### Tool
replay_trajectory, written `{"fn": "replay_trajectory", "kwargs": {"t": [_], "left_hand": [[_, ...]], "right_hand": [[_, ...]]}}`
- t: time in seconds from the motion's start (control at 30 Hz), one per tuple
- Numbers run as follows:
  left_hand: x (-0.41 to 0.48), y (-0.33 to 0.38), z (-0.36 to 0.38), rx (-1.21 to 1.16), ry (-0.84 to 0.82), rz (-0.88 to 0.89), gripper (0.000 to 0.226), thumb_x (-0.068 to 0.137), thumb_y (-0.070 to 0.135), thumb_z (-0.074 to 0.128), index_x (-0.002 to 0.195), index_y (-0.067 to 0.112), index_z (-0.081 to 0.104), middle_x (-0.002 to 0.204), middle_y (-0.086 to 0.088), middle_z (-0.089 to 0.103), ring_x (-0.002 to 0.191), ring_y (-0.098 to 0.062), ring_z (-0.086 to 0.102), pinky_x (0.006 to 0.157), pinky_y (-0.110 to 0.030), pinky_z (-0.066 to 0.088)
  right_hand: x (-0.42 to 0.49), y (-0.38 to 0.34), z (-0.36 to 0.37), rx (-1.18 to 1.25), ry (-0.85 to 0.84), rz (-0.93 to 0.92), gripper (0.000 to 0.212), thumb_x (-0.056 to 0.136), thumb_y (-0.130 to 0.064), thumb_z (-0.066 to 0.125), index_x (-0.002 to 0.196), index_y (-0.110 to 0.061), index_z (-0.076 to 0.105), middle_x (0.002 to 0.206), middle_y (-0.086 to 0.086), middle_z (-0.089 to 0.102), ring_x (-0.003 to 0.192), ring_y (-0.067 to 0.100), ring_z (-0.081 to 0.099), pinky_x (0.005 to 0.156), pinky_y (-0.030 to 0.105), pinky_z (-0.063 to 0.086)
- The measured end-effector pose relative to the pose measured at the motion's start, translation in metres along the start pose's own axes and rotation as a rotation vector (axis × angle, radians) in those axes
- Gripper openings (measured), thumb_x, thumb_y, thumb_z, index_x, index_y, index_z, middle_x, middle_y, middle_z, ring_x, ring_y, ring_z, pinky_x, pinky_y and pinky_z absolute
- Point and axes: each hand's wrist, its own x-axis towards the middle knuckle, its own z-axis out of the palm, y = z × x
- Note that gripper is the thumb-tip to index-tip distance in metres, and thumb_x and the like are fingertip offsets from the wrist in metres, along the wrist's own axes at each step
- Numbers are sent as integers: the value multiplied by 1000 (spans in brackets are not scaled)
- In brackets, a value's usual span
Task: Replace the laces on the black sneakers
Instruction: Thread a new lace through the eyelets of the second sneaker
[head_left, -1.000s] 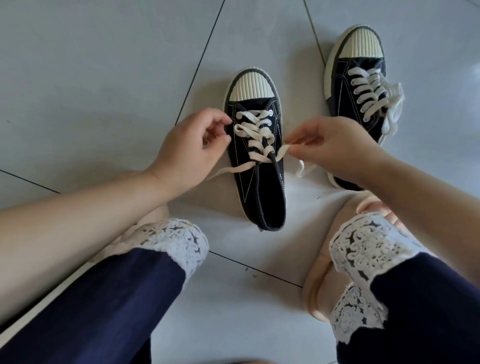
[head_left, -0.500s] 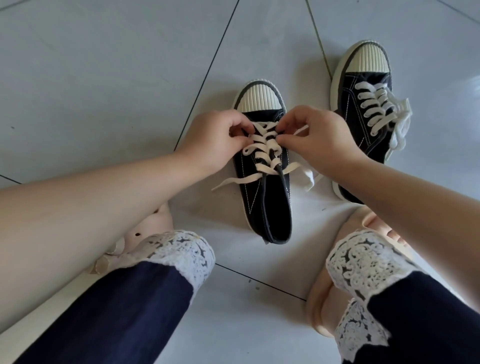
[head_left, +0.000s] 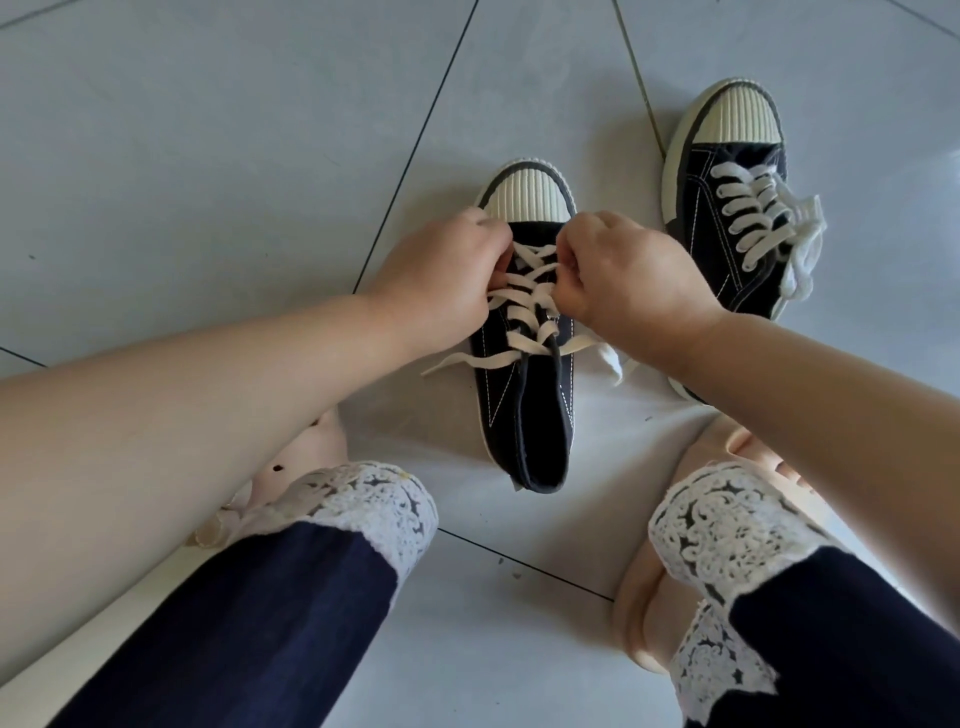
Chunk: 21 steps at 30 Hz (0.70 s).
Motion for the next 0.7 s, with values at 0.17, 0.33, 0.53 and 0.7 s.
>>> {"fn": "replay_trajectory", "kwargs": {"t": [0.17, 0.33, 0.53, 0.7], "left_hand": [[-7, 3, -4, 53, 61, 40, 17, 75, -10, 46, 88, -3, 55, 87, -17, 52, 67, -28, 43, 55, -32, 27], [-10, 5, -7, -51, 148, 158, 23, 70, -15, 42, 84, -8, 59, 85, -26, 57, 71, -38, 54, 58, -41, 44], [2, 0, -8, -68, -68, 123, 21, 74, -8, 46, 90, -1, 57, 90, -17, 61, 82, -32, 55, 64, -32, 39], [-6, -7, 6, -70, -120, 53, 19, 77, -6, 46, 93, 0, 55, 94, -18, 60, 86, -34, 56, 73, -41, 45]], "right_hand": [[0, 0, -7, -22, -19, -84, 20, 89, -17, 45, 103, -4, 52, 92, 10, 56, 72, 31, 54, 61, 35, 45], [-13, 2, -8, 254, 184, -103, 9, 77, -8, 56, 83, -3, 60, 74, 6, 57, 67, 27, 55, 60, 38, 47], [-7, 0, -7, 123, 25, -109, 13, 79, -12, 54, 89, -4, 59, 80, 7, 55, 69, 29, 53, 61, 38, 45], [-10, -3, 2, 124, 26, -127, 8, 78, -9, 54, 86, -6, 55, 73, 7, 54, 64, 28, 49, 56, 35, 40]]}}
